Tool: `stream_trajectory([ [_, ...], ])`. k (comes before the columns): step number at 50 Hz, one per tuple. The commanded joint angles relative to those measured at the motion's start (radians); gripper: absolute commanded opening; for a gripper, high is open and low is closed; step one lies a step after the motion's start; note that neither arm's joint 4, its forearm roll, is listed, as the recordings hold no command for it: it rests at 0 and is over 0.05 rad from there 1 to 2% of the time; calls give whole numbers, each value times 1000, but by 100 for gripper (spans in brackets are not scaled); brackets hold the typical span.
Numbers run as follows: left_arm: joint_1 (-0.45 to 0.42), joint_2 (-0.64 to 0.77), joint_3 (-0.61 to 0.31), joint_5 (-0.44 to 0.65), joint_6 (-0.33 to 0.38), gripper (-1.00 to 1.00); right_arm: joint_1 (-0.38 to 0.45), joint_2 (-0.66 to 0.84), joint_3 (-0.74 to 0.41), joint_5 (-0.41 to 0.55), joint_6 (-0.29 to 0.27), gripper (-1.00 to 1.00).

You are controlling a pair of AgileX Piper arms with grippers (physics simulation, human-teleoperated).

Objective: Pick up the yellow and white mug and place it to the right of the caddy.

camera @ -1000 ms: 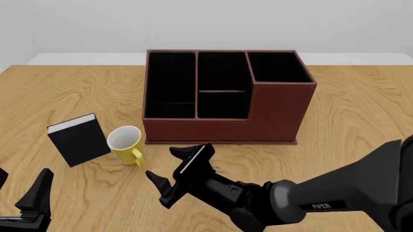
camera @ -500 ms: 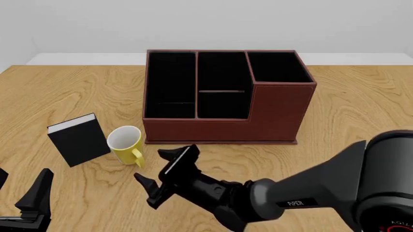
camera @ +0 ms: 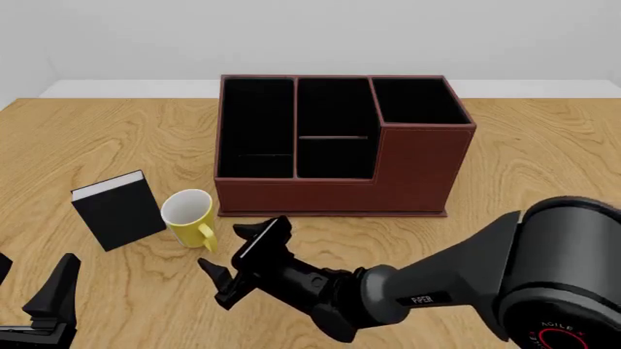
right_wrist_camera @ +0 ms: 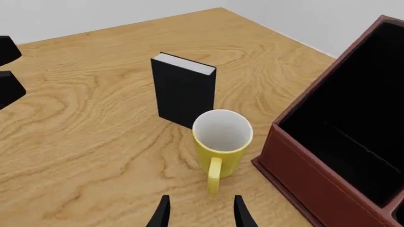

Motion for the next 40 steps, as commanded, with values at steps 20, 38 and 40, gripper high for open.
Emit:
stream_trajectory([
  [20,0,0,0,0,0,100,-13,69,-63,18,13,100],
  [38,0,0,0,0,0,100,-19,93,-98,34,12,100],
  [40,0,0,0,0,0,100,-19,95,-102,36,13,100],
])
